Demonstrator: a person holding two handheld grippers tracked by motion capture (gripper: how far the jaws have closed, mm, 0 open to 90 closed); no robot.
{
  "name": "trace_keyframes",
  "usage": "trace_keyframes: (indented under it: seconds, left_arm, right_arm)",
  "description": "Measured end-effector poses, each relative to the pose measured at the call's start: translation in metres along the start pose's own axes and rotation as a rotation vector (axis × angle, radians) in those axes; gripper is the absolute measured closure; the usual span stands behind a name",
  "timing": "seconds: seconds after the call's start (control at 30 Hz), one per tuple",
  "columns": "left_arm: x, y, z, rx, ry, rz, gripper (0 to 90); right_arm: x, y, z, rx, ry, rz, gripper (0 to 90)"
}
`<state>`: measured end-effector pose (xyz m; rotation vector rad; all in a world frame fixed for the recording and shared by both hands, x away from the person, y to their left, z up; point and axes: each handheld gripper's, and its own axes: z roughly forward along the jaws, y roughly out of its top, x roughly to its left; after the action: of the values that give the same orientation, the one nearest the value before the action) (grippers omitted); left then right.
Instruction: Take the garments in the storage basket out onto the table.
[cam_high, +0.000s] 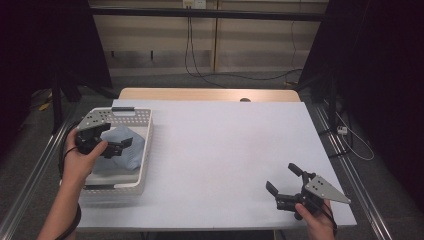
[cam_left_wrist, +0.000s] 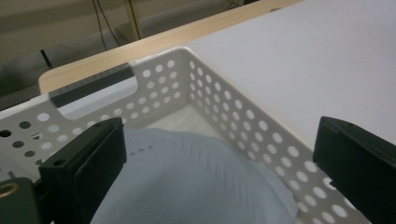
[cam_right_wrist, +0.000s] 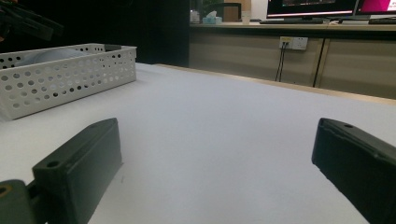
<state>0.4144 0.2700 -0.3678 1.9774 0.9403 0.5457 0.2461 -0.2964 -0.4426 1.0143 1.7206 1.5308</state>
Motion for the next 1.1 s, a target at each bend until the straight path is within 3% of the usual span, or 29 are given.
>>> trace_keyframes:
  seconds: [0.2, 0.37, 0.63, 0.7, 0.8, 1.0, 1.1]
  left_arm:
    - [0.006, -0.005, 0.006, 0.069, -0.002, -0.012, 2.9]
    - [0.012, -0.011, 0.012, 0.118, 0.025, -0.021, 3.2]
    - [0.022, -0.016, 0.023, 0.168, 0.041, -0.077, 2.7]
    - [0.024, -0.018, 0.027, 0.2, 0.052, -0.072, 2.5]
    - [0.025, -0.021, 0.031, 0.209, 0.059, -0.104, 0.7]
    - [0.026, -0.03, 0.038, 0.232, 0.045, -0.169, 0.0]
    - [0.026, -0.033, 0.042, 0.273, 0.02, -0.17, 0.0]
  right_arm:
    - [0.0, 0.0, 0.0, -0.001, -0.001, -0.001, 1.1]
    - [0.0, 0.0, 0.0, -0.001, -0.001, -0.003, 1.1]
    - [0.001, 0.0, 0.001, 0.002, 0.003, 0.0, 1.2]
    - [0.001, 0.0, 0.001, 0.003, 0.003, -0.001, 1.2]
    - [0.001, 0.0, 0.0, 0.001, 0.003, -0.002, 1.2]
    - [0.001, 0.0, 0.0, 0.0, 0.004, -0.003, 1.2]
    - [0.001, 0.0, 0.0, 0.001, 0.004, -0.003, 1.2]
